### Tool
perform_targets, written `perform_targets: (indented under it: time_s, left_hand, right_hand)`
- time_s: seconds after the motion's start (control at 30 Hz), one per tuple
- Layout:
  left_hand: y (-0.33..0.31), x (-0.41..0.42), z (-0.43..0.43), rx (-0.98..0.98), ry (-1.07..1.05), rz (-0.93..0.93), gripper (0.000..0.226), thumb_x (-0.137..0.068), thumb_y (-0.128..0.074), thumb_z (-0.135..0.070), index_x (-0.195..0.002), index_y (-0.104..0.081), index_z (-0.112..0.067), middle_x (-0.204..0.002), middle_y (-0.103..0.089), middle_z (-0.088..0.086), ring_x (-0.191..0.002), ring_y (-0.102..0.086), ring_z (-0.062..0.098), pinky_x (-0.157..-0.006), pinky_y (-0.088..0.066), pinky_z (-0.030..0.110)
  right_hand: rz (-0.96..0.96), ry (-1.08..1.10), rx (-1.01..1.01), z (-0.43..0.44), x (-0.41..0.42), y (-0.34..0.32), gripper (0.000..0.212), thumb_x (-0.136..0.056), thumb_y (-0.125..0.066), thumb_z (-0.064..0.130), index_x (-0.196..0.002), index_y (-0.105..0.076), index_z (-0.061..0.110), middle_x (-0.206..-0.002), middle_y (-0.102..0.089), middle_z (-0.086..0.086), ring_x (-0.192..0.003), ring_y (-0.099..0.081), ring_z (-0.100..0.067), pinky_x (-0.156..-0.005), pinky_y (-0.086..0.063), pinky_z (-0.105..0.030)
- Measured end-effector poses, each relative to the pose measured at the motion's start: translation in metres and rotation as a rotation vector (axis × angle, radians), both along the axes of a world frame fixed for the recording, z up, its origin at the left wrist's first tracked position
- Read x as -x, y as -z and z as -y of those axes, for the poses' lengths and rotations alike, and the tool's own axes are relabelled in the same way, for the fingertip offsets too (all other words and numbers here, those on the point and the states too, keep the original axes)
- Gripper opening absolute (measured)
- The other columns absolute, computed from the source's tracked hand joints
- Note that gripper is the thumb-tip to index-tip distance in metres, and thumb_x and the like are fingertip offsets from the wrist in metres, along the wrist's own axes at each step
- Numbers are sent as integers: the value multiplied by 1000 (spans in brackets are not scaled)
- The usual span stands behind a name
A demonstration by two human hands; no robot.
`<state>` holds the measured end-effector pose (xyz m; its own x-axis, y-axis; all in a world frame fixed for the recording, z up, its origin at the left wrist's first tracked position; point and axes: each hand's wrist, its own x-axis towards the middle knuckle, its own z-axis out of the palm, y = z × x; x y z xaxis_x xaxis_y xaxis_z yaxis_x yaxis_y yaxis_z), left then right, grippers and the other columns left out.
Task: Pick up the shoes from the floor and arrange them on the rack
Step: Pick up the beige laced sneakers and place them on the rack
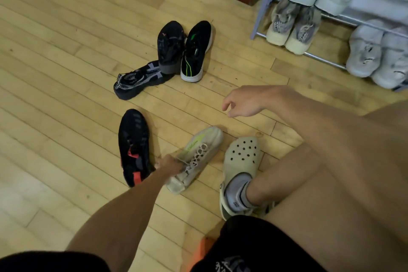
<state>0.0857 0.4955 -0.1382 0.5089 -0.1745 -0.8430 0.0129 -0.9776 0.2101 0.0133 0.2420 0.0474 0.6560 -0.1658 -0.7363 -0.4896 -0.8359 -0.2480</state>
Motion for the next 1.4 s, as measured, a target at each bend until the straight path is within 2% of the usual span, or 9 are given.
perform_targets:
  time_s: [0.23, 0.37, 0.6, 0.7, 0.8, 0.97, 1.1, 1.23, 1.4]
  left_hand:
    - [-15, 3, -6, 64, -106, -325, 14, -83, -66, -9, -94, -58, -9, -102, -59, 4, -96, -57, 22, -74, -54, 42]
    - [-38, -4, 2, 183, -189, -483, 32, -79, -62, 10, -107, -58, -5, -113, -59, 10, -101, -57, 25, -80, -56, 52]
    - [-110, -28, 52, 608, -241, -418, 42, -77, -69, -4, -118, -58, -6, -114, -66, 13, -101, -65, 28, -74, -59, 44]
    - [-162, -43, 86, 794, -209, -372, 36, -77, -71, -7, -113, -65, -8, -107, -70, 11, -92, -68, 25, -69, -59, 39]
    - [-225, -48, 125, 938, -126, -330, 27, -80, -69, -7, -107, -70, -11, -101, -73, 11, -90, -69, 25, -68, -58, 37]
    - [-324, -23, 194, 1105, 7, -187, 24, -81, -69, -8, -105, -70, -8, -102, -72, 14, -90, -67, 26, -70, -60, 41]
    - [-382, 32, 244, 1233, 49, -120, 23, -83, -69, -13, -105, -71, -10, -93, -75, 6, -76, -70, 16, -60, -61, 34]
    - [-416, 101, 282, 1226, 226, -169, 18, -86, -64, -28, -104, -67, -27, -87, -74, -8, -82, -67, 11, -68, -58, 33]
    - [-412, 191, 311, 1087, 455, -402, 58, -84, -69, -18, -136, -46, -29, -115, -70, 7, -100, -68, 26, -81, -57, 38]
  right_hand:
    - [56, 6, -24, -10, -8, -6, 38, -93, -52, 34, -131, -53, 28, -135, -55, -1, -120, -53, -21, -102, -43, -39]
    - [88, 23, -31, -15, -1, -18, 38, -94, -51, 34, -131, -55, 26, -134, -55, -2, -103, -55, -17, -91, -43, -31]
    - [128, 180, 54, 2, 10, -51, 46, -92, -54, 41, -130, -55, 15, -134, -57, -5, -116, -56, -25, -89, -46, -33]
    - [181, 330, 32, 16, 8, -79, 64, -88, -56, 51, -132, -51, 5, -119, -62, -9, -92, -63, -22, -69, -51, -28]
    - [319, 495, -48, 29, 15, -114, 59, -86, -60, 49, -130, -51, 11, -110, -61, -1, -77, -62, -11, -58, -51, -25]
    - [713, 811, -165, 59, 57, -174, 34, -85, -69, 22, -117, -60, 13, -90, -64, 1, -75, -63, -17, -55, -55, -27]
    - [978, 1047, -260, 82, 118, -219, 33, -85, -69, 8, -117, -60, 9, -90, -69, -7, -70, -67, -18, -55, -58, -30]
    - [1152, 1216, -266, 101, 194, -242, 36, -81, -72, 6, -115, -62, 8, -93, -73, -7, -65, -71, -16, -51, -58, -27]
    - [1263, 1388, -260, 107, 302, -225, 23, -81, -72, 9, -102, -68, 15, -91, -75, -3, -77, -73, -21, -61, -60, -34]
